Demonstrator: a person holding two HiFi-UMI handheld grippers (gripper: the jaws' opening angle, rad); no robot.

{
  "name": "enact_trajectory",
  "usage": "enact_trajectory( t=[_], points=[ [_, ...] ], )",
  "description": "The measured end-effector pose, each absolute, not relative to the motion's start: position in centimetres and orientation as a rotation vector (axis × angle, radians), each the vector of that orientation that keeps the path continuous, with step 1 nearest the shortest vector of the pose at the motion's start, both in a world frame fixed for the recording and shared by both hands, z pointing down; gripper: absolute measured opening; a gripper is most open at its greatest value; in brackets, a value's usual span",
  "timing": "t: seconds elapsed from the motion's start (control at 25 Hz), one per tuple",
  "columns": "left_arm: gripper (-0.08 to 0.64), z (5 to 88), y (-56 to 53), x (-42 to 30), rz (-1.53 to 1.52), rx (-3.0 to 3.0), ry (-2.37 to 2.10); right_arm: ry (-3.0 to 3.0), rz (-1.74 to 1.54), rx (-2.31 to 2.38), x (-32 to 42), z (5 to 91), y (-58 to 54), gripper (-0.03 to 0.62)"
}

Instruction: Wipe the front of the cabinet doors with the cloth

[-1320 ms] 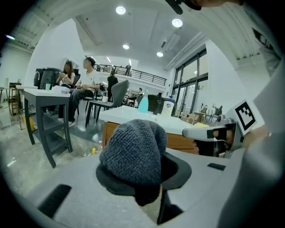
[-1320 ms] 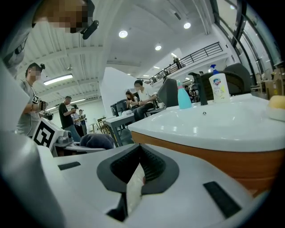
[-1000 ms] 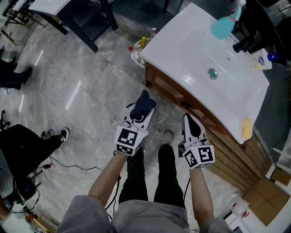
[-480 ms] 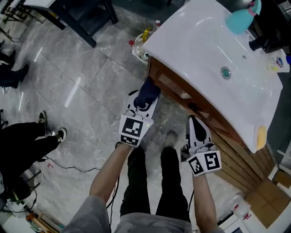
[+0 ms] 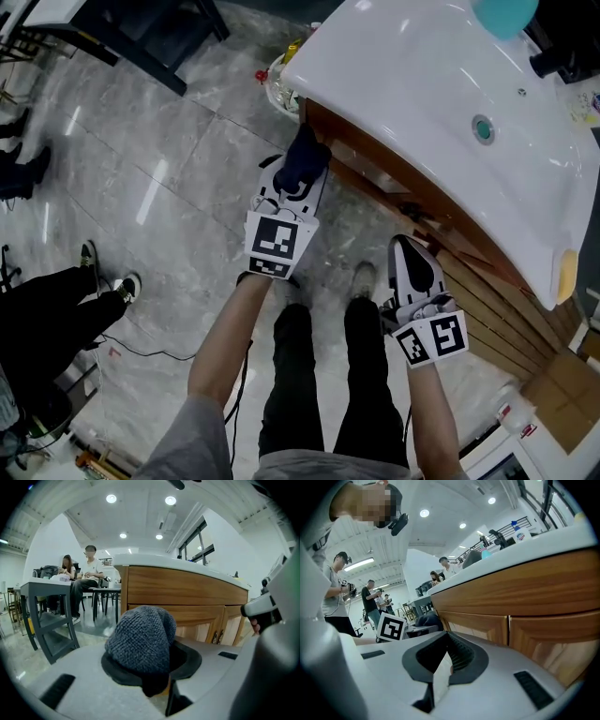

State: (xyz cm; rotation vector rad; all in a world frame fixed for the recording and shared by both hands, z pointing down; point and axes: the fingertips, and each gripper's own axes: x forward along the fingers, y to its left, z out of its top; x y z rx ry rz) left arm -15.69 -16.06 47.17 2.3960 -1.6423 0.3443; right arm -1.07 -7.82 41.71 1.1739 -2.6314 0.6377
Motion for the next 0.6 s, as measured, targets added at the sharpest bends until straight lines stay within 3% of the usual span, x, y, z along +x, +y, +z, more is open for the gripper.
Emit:
enact_trajectory(
  t=[0.6],
  points=[
    [0.104,47.1,-19.1,-15.5,0.506,2.515,-1.579,-2.628,0.701,1.199,-1.3,43.8,-8.0,0.009]
  ],
)
